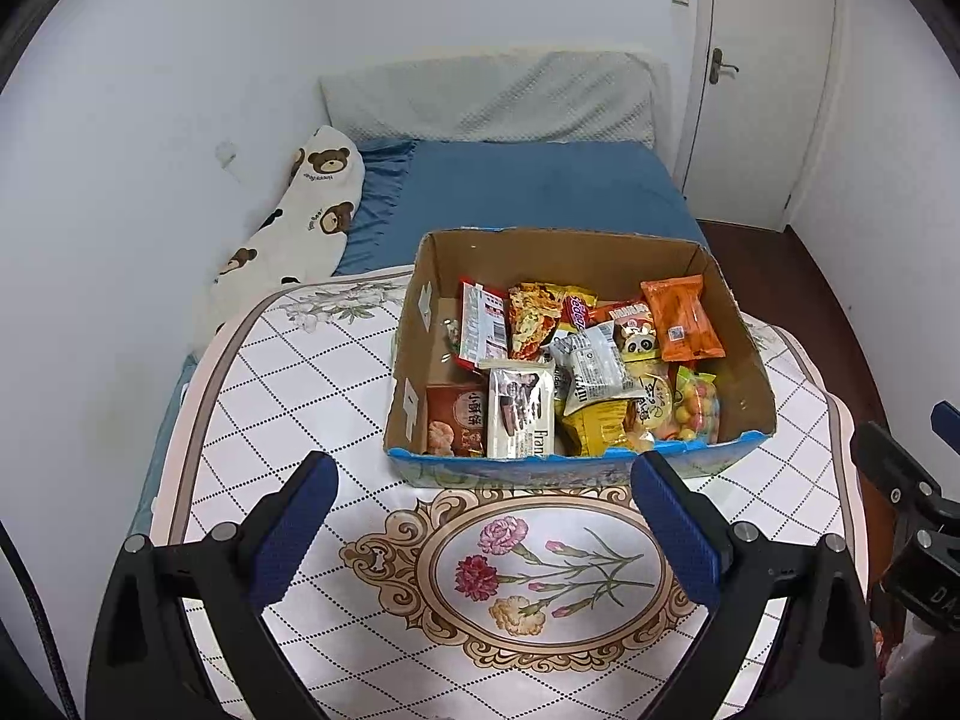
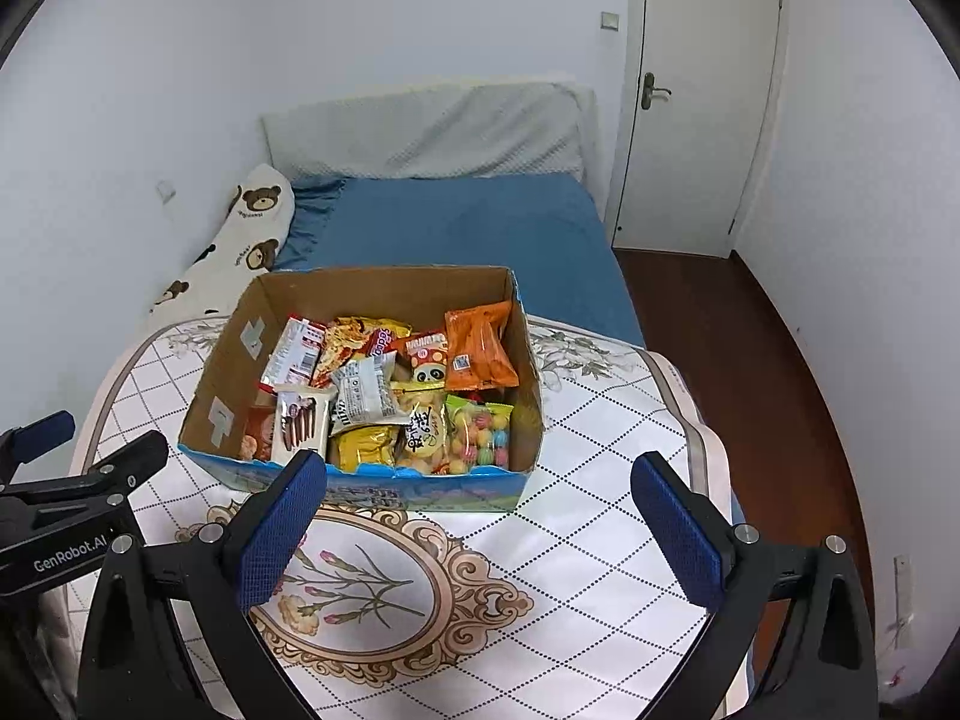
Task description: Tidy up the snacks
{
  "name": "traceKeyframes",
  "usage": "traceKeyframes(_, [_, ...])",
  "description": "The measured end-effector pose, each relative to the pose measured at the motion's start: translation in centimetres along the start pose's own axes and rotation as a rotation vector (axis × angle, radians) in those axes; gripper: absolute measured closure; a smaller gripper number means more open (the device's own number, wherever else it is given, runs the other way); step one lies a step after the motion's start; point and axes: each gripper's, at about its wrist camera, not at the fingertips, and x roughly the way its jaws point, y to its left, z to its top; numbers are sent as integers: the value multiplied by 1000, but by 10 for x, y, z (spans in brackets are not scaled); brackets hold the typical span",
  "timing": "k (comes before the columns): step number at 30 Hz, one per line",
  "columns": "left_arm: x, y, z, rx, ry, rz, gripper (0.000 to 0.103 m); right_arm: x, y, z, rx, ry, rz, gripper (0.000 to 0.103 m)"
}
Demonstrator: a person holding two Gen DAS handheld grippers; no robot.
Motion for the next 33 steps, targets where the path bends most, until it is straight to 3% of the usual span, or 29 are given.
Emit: traceKeyframes(33, [-9, -4, 5, 3, -20, -12, 3, -1, -2, 2, 10, -1, 12, 0])
